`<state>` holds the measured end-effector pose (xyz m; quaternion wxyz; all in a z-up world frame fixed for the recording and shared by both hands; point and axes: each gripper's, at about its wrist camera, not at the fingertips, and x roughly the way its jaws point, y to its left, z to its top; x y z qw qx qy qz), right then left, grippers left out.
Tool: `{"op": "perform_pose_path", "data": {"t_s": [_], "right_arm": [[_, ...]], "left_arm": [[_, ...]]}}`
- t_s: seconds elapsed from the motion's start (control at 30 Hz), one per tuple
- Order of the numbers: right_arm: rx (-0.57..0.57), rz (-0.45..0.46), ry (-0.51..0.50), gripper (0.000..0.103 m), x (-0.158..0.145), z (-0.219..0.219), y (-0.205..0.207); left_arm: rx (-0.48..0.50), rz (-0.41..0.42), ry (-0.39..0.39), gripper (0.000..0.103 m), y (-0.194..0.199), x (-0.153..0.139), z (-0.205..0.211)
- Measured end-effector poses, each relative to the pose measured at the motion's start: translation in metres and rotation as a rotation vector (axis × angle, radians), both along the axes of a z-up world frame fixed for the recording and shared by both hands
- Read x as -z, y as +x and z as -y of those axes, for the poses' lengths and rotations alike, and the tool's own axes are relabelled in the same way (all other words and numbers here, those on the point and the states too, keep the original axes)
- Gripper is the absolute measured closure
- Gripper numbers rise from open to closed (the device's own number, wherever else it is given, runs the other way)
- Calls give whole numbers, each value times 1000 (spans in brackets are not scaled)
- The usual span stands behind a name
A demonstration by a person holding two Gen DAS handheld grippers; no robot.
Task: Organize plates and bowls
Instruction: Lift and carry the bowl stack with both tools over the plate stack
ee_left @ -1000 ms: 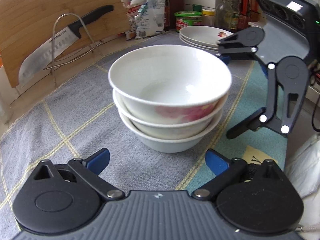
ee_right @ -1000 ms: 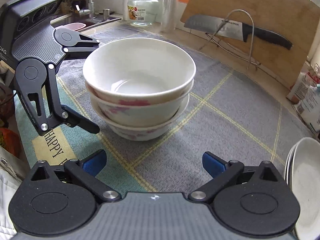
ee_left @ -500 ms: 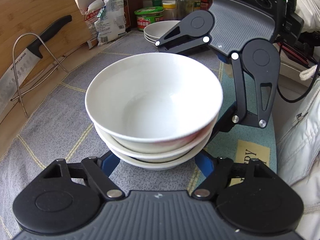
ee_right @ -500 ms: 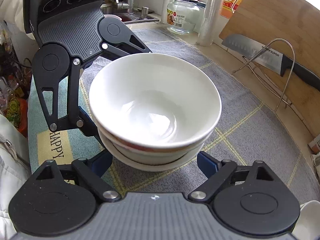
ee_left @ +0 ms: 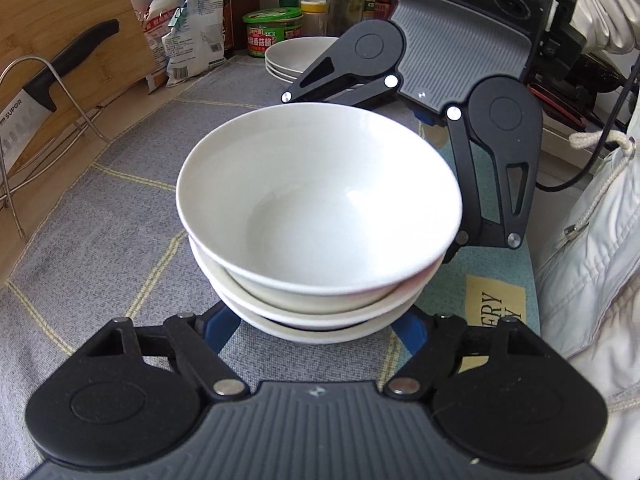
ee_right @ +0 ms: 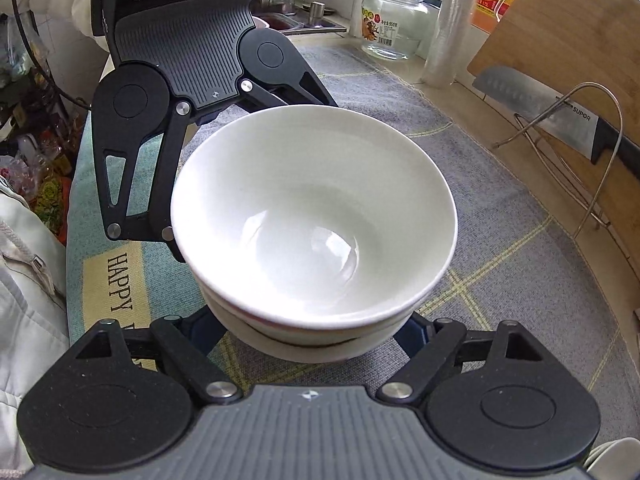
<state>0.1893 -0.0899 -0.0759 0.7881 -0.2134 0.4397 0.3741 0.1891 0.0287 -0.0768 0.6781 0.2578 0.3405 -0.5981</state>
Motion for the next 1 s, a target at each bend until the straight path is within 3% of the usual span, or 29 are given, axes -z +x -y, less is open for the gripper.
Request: {"op": "perform_pose_path", "data": {"t_s": [0.27, 1.0], "right_arm": [[-10, -19, -4, 14, 0, -1, 3], [15, -40, -10, 14, -10, 4, -3]], "left_arm": [[22, -40, 1, 22, 5, 1, 2], [27, -37, 24, 22, 1, -2, 12]]}}
